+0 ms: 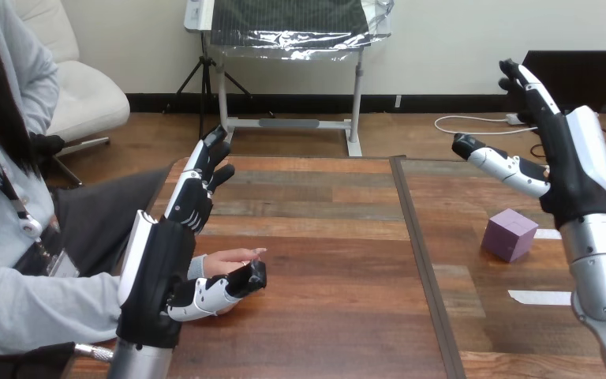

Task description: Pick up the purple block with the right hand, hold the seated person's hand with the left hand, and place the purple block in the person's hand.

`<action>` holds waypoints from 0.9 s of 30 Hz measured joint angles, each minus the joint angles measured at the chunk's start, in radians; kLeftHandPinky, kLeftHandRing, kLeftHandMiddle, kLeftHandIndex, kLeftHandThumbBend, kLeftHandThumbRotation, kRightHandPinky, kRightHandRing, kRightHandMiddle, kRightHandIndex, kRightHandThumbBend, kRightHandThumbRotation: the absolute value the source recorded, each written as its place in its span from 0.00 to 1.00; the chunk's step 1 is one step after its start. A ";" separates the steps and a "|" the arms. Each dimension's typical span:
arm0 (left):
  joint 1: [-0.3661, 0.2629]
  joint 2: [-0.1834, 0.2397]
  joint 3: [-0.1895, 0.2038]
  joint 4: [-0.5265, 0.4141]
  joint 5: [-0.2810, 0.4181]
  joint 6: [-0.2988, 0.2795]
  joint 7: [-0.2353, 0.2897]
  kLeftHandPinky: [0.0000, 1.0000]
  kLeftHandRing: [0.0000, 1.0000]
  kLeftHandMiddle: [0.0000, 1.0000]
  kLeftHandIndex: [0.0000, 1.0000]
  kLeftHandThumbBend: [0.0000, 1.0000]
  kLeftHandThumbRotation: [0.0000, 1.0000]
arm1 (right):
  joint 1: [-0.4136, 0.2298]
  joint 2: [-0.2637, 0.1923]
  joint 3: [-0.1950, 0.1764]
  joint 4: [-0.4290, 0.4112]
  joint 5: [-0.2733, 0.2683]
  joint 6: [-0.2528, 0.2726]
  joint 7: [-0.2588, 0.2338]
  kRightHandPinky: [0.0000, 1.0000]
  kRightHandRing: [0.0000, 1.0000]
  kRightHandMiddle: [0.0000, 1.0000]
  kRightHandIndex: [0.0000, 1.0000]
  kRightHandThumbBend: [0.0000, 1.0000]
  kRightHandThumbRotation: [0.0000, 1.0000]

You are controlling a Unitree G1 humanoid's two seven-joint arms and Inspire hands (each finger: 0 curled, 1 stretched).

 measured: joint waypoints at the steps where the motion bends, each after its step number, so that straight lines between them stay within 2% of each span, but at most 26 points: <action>1: 0.000 -0.001 0.000 -0.001 0.001 0.000 0.000 0.90 0.96 0.99 0.96 1.00 0.67 | -0.005 -0.003 0.003 0.008 -0.006 0.004 -0.006 0.80 0.89 0.86 0.90 1.00 0.78; 9: 0.004 -0.014 -0.004 -0.012 0.002 0.000 -0.002 0.91 0.97 0.99 0.97 1.00 0.67 | -0.050 -0.020 0.008 0.082 -0.024 0.032 -0.030 0.77 0.88 0.85 0.89 1.00 0.76; 27: 0.031 -0.032 -0.033 -0.057 -0.007 0.011 -0.016 0.91 0.97 0.99 0.96 1.00 0.69 | -0.124 -0.056 0.033 0.214 -0.035 0.121 -0.031 0.75 0.88 0.85 0.87 1.00 0.69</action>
